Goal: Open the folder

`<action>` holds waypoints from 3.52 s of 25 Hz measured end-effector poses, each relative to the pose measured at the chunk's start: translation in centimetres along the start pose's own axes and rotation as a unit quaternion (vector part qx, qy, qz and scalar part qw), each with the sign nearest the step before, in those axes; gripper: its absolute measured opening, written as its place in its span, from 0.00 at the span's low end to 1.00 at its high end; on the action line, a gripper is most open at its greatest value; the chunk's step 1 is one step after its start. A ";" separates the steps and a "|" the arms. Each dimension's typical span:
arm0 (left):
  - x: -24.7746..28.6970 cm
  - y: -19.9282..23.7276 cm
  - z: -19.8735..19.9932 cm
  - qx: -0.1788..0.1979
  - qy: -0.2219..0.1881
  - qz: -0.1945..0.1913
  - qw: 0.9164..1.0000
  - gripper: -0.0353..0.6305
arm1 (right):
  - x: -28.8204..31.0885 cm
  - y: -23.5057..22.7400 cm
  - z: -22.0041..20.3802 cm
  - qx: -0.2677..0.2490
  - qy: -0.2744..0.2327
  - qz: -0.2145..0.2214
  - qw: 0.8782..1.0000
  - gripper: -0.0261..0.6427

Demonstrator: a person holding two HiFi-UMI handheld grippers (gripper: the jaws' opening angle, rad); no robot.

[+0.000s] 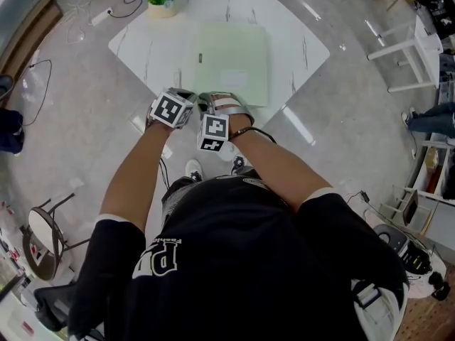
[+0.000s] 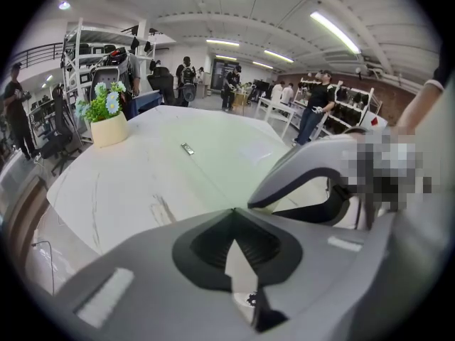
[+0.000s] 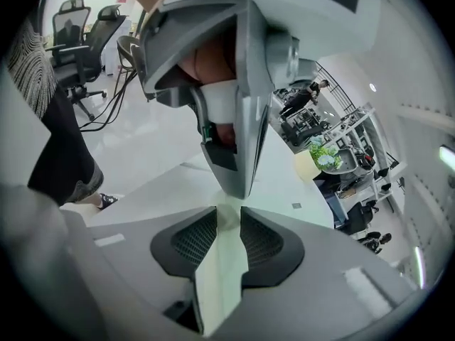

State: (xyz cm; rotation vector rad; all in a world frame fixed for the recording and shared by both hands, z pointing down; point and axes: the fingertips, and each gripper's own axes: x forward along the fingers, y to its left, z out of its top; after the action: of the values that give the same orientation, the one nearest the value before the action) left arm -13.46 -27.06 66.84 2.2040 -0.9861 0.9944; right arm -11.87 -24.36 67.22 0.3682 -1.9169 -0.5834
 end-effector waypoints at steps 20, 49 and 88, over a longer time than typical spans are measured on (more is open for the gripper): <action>-0.1 0.1 0.1 0.004 0.000 0.009 1.000 0.14 | -1.3 -0.9 0.7 0.066 -0.029 -0.010 0.997 0.10; -0.8 0.5 0.6 0.013 0.005 0.039 0.999 0.14 | -7.6 -6.7 0.9 0.384 -0.146 0.047 0.910 0.05; -0.3 0.2 -0.1 0.013 0.006 0.052 0.999 0.14 | -26.2 -13.2 -16.8 0.586 -0.236 -0.188 0.752 0.05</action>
State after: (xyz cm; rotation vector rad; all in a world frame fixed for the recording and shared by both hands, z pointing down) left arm -13.78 -26.99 66.66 2.1832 -1.0976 1.0710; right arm 13.92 -26.09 45.43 1.5526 -2.5292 0.4538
